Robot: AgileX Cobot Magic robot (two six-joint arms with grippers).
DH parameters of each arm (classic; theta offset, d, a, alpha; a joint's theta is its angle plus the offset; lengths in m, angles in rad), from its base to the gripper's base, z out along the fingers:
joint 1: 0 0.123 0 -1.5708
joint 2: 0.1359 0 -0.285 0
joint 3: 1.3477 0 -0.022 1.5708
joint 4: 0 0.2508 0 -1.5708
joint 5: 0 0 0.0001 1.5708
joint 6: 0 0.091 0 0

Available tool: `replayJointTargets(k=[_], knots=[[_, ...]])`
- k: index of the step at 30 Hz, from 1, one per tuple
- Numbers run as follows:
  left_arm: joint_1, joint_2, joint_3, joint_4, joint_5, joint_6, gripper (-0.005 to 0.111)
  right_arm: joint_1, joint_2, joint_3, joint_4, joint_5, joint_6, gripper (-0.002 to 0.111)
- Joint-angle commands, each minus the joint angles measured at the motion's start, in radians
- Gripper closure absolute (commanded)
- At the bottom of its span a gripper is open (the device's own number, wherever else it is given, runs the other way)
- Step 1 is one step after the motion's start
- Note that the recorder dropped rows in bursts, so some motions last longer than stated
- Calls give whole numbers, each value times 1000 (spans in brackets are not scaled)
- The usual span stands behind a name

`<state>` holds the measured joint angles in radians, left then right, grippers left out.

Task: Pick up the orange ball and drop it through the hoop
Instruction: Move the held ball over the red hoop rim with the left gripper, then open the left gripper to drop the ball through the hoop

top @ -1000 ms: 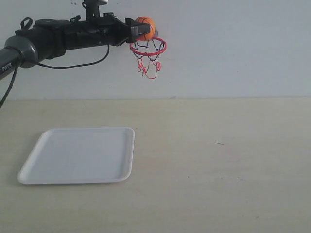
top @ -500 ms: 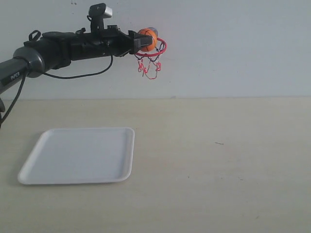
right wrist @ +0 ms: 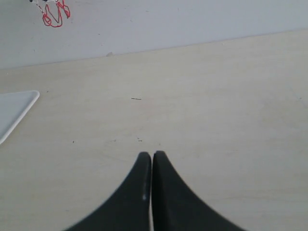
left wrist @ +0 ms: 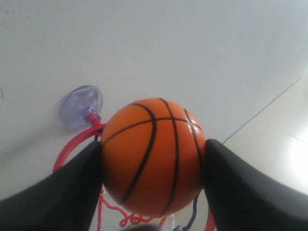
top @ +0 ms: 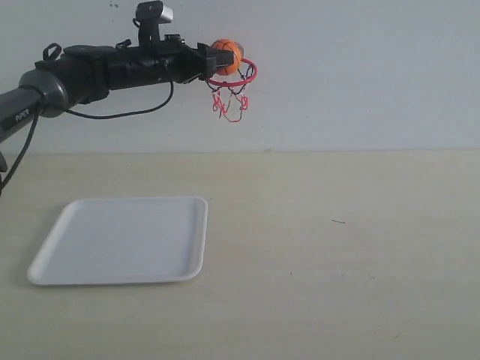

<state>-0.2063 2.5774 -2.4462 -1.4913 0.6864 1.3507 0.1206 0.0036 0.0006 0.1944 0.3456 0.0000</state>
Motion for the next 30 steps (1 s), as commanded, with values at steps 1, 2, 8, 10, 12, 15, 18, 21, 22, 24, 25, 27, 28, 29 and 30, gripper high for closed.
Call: replayJointTargets(k=[1, 2, 8, 10, 12, 15, 18, 21, 22, 24, 25, 27, 28, 29, 30], knots=[[-4, -18, -8, 20, -1, 4, 103, 3, -4, -1, -3, -11, 0, 109], [-4, -18, -8, 25, -1, 0, 103, 3, -4, -1, -3, -11, 0, 109], [-4, -18, -8, 50, 1, -26, 103, 3, -4, -1, -3, -11, 0, 109], [-4, -18, -8, 80, 1, -56, 103, 3, -4, -1, -3, -11, 0, 109], [-4, -18, -8, 130, 15, -63, 100, 3, -4, -1, -3, -11, 0, 109], [-4, -18, -8, 143, 20, -68, 82, 3, -4, -1, -3, -11, 0, 109], [-4, -18, -8, 127, 16, -68, 65, 3, -4, -1, -3, -11, 0, 109], [-4, -18, -8, 117, -10, -93, 52, 3, -4, -1, -3, -11, 0, 109], [-4, -18, -8, 117, -14, -98, 49, 3, -4, -1, -3, -11, 0, 109], [-4, -18, -8, 115, -17, -101, 46, 3, -4, -1, -3, -11, 0, 109], [-4, -18, -8, 112, -17, -101, 46, 3, -4, -1, -3, -11, 0, 109], [-4, -18, -8, 112, -17, -101, 46, 3, -4, -1, -3, -11, 0, 109], [-4, -18, -8, 112, -17, -101, 46, 3, -4, -1, -3, -11, 0, 109], [-4, -18, -8, 112, -17, -101, 46, 3, -4, -1, -3, -11, 0, 109], [-4, -18, -8, 112, -14, -101, 46, 3, -4, -1, -3, -11, 0, 109]])
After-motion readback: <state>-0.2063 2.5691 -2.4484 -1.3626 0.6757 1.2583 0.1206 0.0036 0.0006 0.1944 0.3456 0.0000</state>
